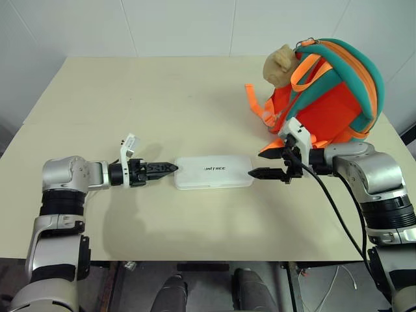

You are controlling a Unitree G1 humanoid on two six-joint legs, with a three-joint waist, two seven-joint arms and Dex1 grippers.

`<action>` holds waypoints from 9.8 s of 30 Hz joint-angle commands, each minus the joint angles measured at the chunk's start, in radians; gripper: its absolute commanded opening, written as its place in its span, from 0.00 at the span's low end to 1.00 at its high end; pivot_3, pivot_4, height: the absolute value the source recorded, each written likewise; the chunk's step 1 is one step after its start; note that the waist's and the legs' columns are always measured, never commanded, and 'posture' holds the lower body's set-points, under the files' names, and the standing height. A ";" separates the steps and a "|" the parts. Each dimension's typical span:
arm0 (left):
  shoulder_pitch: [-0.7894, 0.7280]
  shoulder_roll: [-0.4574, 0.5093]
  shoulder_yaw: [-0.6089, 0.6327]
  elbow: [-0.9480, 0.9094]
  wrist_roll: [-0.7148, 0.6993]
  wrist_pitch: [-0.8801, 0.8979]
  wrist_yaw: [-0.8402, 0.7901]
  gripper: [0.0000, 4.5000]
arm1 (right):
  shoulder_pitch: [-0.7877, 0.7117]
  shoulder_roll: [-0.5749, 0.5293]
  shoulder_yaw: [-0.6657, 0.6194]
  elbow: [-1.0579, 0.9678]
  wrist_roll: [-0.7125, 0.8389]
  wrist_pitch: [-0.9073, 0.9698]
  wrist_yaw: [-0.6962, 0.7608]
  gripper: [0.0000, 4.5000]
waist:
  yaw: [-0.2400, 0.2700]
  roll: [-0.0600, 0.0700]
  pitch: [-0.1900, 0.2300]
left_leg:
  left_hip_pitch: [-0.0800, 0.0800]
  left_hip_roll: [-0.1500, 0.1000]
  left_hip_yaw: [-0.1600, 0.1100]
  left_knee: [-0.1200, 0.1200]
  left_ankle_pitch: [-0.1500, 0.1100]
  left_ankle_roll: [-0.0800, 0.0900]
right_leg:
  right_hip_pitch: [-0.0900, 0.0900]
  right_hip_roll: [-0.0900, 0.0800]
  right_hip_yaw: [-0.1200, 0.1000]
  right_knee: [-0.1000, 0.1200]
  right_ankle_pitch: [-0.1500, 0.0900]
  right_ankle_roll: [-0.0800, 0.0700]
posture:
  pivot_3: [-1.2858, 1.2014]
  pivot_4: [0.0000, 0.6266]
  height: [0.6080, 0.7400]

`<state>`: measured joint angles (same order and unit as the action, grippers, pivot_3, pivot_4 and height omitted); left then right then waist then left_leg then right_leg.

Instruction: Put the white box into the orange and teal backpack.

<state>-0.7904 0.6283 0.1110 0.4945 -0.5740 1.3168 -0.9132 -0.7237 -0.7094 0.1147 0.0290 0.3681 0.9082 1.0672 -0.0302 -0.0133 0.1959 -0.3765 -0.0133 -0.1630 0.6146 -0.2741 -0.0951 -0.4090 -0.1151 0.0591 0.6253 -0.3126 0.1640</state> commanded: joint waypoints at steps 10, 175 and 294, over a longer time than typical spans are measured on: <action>-0.010 -0.018 -0.011 0.069 0.019 -0.036 0.016 0.99 | -0.004 -0.007 0.047 0.018 -0.009 0.112 -0.061 1.00 | 0.000 0.000 0.000 | 0.000 0.000 0.000 0.001 0.000 0.000 | 0.000 0.000 0.000 0.002 0.000 0.000 | 0.52 0.24 1.00; 0.414 0.268 0.420 -0.237 -0.243 -0.508 -0.182 0.29 | -0.101 0.099 -0.292 -0.169 0.658 0.289 -0.031 0.05 | -0.049 0.000 0.000 | -0.005 0.003 0.005 -0.003 -0.001 0.002 | -0.008 0.001 0.003 0.000 0.002 -0.001 | 0.52 0.24 1.00; -0.108 0.461 -0.031 0.005 0.217 -1.220 -0.690 0.29 | 0.036 -0.004 -0.020 -0.192 0.458 0.172 0.148 0.05 | -0.026 -0.001 0.000 | -0.006 0.007 0.006 0.008 -0.003 0.004 | -0.006 0.007 0.003 0.002 0.005 -0.001 | 0.52 0.24 1.00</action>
<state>-0.8584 1.0781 0.0658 0.4976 -0.3406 0.1096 -1.5020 -0.6820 -0.7211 0.0921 -0.1518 0.8158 1.0852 1.2126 -0.0558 -0.0146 0.1961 -0.3823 -0.0062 -0.1574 0.6224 -0.2769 -0.0907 -0.4149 -0.1082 0.0622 0.6273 -0.3072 0.1626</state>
